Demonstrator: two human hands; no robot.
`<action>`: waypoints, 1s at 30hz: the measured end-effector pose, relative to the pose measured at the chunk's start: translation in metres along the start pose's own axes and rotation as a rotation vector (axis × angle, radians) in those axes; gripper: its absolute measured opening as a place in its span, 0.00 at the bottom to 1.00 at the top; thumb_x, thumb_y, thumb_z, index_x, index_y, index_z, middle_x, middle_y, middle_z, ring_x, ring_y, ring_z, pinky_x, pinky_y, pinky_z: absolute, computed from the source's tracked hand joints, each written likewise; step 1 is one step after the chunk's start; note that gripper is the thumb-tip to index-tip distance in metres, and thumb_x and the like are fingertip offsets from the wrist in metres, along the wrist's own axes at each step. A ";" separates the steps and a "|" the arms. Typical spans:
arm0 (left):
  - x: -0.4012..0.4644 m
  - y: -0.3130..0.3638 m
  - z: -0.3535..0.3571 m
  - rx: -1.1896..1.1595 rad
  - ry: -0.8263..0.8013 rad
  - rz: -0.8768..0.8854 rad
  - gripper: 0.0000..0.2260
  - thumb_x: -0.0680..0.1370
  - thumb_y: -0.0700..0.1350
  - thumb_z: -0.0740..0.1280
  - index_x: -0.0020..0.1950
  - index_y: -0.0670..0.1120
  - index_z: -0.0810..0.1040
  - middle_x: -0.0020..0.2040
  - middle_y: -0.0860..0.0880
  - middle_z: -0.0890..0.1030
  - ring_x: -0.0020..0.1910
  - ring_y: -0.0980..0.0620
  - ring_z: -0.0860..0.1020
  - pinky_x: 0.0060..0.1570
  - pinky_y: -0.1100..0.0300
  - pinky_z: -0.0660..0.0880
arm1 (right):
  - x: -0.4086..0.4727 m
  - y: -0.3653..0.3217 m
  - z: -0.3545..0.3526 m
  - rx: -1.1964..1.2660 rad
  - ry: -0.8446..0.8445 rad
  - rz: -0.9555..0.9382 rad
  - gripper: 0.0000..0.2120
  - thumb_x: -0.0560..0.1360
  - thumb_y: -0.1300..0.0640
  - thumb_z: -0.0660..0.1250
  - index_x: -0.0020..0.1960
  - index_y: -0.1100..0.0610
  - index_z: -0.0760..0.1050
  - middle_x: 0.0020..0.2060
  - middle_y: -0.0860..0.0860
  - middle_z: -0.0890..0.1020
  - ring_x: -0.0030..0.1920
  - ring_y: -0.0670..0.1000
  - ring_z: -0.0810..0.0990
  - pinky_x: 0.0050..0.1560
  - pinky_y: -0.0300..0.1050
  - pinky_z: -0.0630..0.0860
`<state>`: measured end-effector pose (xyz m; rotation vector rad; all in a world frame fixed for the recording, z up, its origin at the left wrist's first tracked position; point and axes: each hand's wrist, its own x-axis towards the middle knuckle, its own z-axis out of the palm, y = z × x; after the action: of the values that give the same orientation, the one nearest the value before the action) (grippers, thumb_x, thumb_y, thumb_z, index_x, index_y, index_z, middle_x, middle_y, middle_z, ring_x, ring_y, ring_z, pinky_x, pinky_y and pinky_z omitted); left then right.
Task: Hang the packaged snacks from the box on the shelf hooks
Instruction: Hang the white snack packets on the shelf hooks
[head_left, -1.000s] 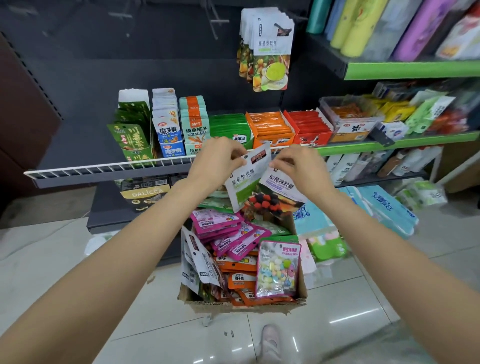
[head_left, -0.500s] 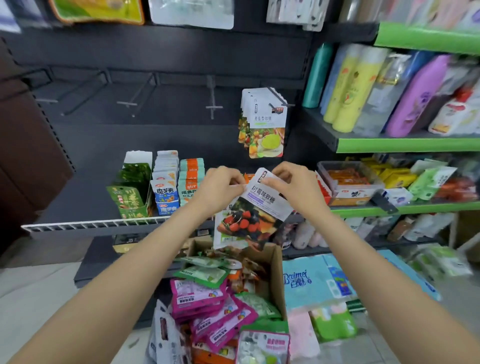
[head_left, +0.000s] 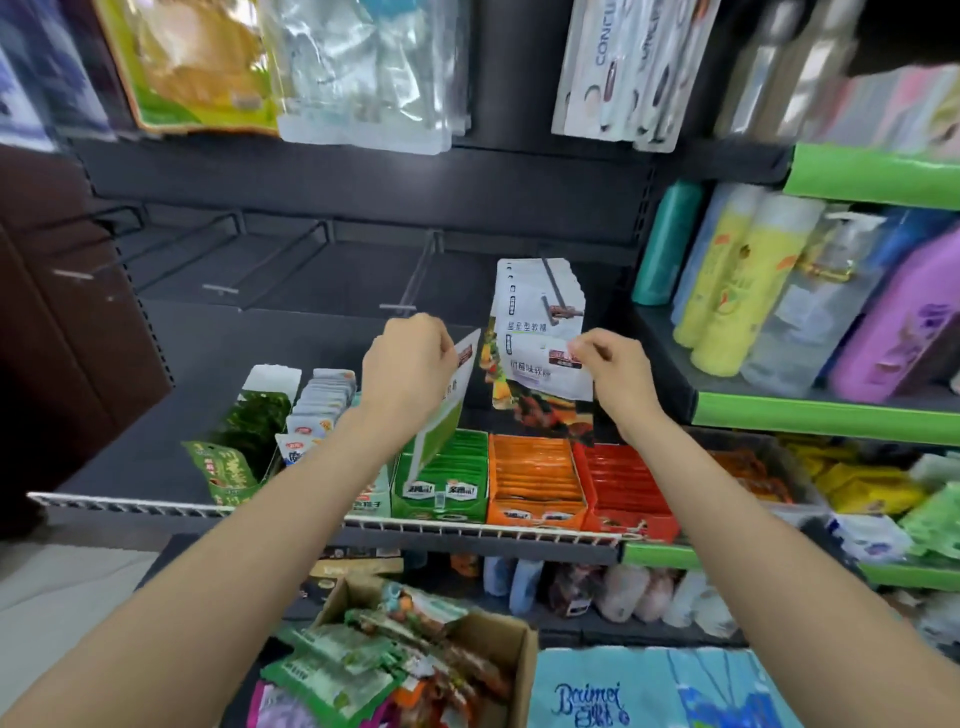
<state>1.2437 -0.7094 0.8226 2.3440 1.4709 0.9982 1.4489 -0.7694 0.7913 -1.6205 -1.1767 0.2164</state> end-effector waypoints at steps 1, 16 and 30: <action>0.002 0.004 0.001 -0.013 0.009 -0.004 0.07 0.75 0.40 0.63 0.45 0.44 0.81 0.42 0.44 0.82 0.44 0.42 0.79 0.41 0.55 0.73 | 0.005 0.002 -0.001 0.000 0.017 -0.005 0.08 0.77 0.59 0.63 0.41 0.57 0.77 0.37 0.48 0.79 0.41 0.46 0.74 0.44 0.39 0.68; 0.024 0.013 0.011 -0.220 -0.071 -0.083 0.11 0.74 0.41 0.69 0.32 0.51 0.77 0.34 0.49 0.82 0.36 0.50 0.82 0.39 0.60 0.77 | 0.039 0.003 0.003 -0.246 0.171 -0.069 0.09 0.76 0.59 0.64 0.44 0.60 0.81 0.36 0.50 0.80 0.38 0.48 0.75 0.32 0.39 0.63; 0.031 0.018 0.025 -0.401 -0.119 -0.252 0.07 0.71 0.38 0.68 0.33 0.44 0.81 0.34 0.49 0.82 0.39 0.48 0.82 0.40 0.51 0.82 | 0.023 0.014 0.021 -0.266 0.240 0.043 0.16 0.75 0.58 0.67 0.62 0.56 0.71 0.58 0.54 0.73 0.60 0.52 0.71 0.51 0.40 0.68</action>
<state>1.2809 -0.6873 0.8259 1.8540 1.3339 0.9623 1.4549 -0.7374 0.7809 -1.8467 -1.0175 -0.1111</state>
